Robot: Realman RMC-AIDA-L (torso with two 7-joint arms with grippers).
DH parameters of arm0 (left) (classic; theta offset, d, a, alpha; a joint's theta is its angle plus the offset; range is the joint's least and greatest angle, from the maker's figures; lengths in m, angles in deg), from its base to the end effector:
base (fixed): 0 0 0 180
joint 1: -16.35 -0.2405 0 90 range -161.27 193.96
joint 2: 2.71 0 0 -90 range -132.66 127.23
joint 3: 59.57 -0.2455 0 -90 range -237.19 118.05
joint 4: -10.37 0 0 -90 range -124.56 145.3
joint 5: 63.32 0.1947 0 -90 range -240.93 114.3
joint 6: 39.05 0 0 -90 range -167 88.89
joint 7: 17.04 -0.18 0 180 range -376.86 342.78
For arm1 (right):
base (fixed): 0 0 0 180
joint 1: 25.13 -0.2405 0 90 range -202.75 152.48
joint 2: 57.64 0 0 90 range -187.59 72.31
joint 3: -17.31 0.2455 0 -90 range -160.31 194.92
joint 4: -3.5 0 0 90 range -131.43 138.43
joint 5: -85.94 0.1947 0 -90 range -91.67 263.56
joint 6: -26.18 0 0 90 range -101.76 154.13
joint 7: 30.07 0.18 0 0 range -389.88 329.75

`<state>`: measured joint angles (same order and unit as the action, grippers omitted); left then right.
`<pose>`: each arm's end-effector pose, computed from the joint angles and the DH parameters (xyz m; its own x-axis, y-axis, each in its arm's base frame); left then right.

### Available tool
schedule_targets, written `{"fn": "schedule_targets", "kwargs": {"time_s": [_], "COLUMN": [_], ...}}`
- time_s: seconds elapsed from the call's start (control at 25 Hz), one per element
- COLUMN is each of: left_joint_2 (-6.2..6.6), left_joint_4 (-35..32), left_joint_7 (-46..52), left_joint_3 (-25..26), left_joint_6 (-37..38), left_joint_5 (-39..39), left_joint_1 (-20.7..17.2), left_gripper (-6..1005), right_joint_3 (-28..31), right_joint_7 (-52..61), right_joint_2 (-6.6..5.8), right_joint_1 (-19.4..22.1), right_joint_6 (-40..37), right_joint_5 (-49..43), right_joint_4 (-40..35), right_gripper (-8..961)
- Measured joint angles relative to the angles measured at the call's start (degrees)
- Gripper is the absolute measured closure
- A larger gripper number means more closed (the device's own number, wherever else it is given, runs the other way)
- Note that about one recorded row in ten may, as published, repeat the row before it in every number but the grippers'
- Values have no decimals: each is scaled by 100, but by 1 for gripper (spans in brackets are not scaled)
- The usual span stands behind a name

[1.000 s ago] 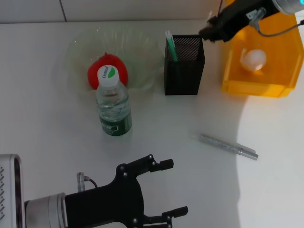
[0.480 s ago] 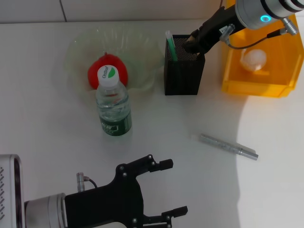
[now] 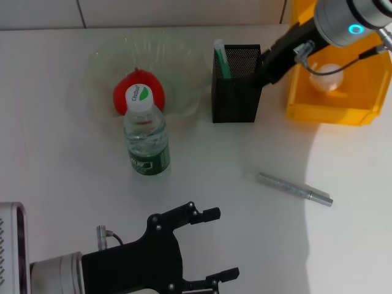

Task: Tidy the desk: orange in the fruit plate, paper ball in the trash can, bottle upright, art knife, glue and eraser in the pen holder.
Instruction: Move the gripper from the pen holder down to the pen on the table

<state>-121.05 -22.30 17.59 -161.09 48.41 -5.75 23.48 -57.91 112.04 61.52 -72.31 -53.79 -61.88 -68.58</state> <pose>-0.2105 0.1840 -0.0967 0.7149 -0.0575 0.6968 0.1086 -0.9754 -0.1919 0.1183 0.4034 -0.0246 0.8823 -0.4615 0.0929 -0.3684 -0.7997 -0.4741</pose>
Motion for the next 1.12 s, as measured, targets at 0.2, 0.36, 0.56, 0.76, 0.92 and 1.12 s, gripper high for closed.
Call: {"fn": "schedule_targets", "kwargs": {"time_s": [0.2,0.36,0.56,0.76,0.92,1.12], "left_joint_2": [14,8,-3,-5,-5,-6], "left_joint_4": [131,207,217,217,217,217], "left_joint_7": [13,10,9,8,10,9], "left_joint_3": [104,121,124,124,124,124], "left_joint_6": [21,27,25,22,22,21], "left_joint_5": [-5,-2,1,1,1,1], "left_joint_1": [14,51,65,68,69,79], "left_gripper": [186,186,186,187,187,187], "right_joint_3": [97,-166,-635,-933,-993,-1118], "right_joint_7": [230,-66,-222,-223,-213,-163], "right_joint_2": [-3,2,18,26,35,44], "right_joint_1": [83,191,269,200,175,173], "right_joint_6": [-1775,-2137,-1844,-1476,-1367,-1155], "right_joint_5": [-365,-402,-404,-389,-344,-288], "right_joint_4": [-678,-582,-97,435,547,740], "right_gripper": [292,293,294,295,296,301]}}
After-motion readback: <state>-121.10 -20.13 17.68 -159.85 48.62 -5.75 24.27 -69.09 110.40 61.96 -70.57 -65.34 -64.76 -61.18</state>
